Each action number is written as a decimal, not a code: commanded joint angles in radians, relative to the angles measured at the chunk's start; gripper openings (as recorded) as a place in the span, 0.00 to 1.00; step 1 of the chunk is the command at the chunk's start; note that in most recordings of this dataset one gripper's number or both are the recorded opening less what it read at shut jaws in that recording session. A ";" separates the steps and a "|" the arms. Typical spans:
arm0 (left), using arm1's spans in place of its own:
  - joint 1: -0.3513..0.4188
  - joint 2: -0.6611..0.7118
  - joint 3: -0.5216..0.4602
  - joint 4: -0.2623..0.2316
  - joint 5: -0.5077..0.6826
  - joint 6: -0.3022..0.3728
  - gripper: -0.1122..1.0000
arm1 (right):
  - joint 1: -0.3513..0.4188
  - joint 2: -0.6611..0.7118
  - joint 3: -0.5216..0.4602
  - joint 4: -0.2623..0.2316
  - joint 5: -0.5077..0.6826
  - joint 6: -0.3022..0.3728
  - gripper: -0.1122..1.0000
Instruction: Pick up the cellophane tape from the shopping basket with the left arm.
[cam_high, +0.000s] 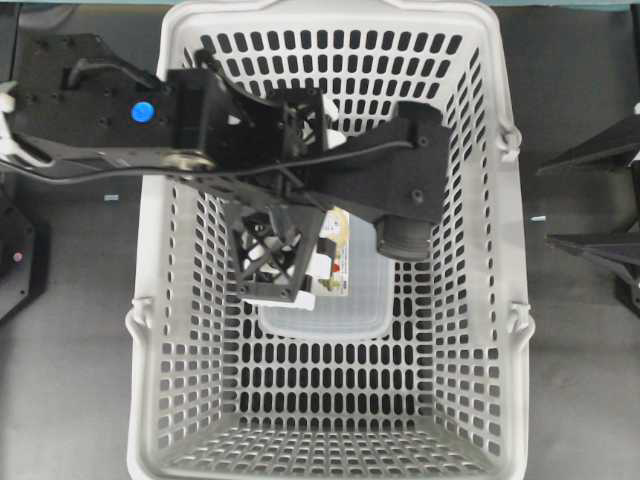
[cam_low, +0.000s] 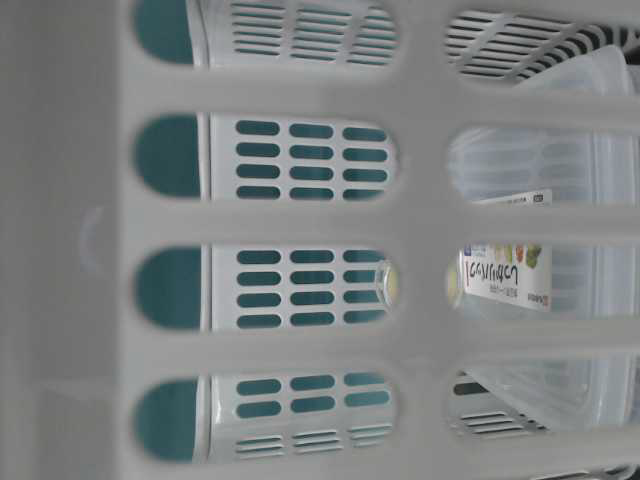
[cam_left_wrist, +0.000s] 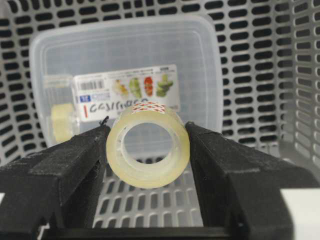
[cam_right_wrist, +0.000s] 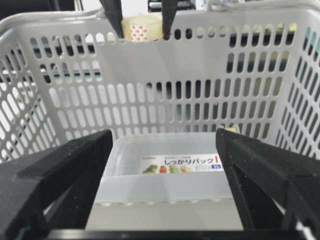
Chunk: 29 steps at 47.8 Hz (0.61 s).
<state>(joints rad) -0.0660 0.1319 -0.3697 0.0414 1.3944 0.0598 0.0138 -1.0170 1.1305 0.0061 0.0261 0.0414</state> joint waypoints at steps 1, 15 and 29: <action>-0.003 -0.008 -0.023 0.003 -0.002 0.005 0.55 | 0.002 0.005 -0.025 0.003 -0.005 0.000 0.82; 0.005 0.002 -0.023 0.003 0.000 0.008 0.55 | 0.002 0.005 -0.025 0.003 -0.005 0.000 0.82; 0.006 0.008 -0.023 0.003 -0.002 0.009 0.55 | 0.002 0.005 -0.025 0.003 -0.005 0.000 0.82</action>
<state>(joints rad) -0.0598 0.1534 -0.3697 0.0399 1.3959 0.0675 0.0138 -1.0170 1.1305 0.0061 0.0261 0.0414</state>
